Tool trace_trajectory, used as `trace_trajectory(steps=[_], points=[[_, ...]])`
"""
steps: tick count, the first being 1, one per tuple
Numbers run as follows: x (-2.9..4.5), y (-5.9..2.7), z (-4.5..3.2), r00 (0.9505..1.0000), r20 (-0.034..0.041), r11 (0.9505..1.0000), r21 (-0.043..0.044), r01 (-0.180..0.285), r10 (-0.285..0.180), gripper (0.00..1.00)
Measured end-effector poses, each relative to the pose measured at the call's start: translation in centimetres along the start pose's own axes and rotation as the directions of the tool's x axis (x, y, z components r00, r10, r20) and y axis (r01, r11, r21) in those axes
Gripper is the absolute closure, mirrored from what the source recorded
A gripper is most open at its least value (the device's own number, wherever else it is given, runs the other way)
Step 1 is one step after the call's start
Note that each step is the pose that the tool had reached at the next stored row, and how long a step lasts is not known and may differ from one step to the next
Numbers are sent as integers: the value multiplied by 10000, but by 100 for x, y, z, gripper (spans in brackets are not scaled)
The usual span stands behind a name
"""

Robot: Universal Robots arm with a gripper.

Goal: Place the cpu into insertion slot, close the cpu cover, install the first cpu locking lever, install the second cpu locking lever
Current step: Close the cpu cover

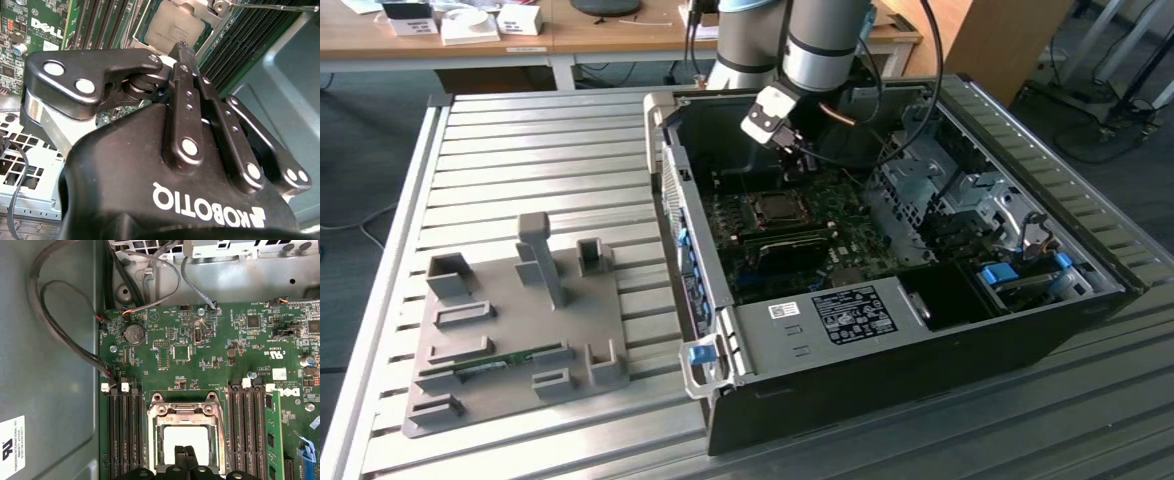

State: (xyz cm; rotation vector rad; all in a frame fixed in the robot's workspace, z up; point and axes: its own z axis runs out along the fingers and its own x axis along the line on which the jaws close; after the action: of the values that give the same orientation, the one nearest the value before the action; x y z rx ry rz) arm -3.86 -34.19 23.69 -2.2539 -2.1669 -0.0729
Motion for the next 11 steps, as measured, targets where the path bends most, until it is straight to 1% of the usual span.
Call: trace_trajectory(steps=[11], points=[[-1,-16,1,10000,-1,10000,0,-2,2,89]])
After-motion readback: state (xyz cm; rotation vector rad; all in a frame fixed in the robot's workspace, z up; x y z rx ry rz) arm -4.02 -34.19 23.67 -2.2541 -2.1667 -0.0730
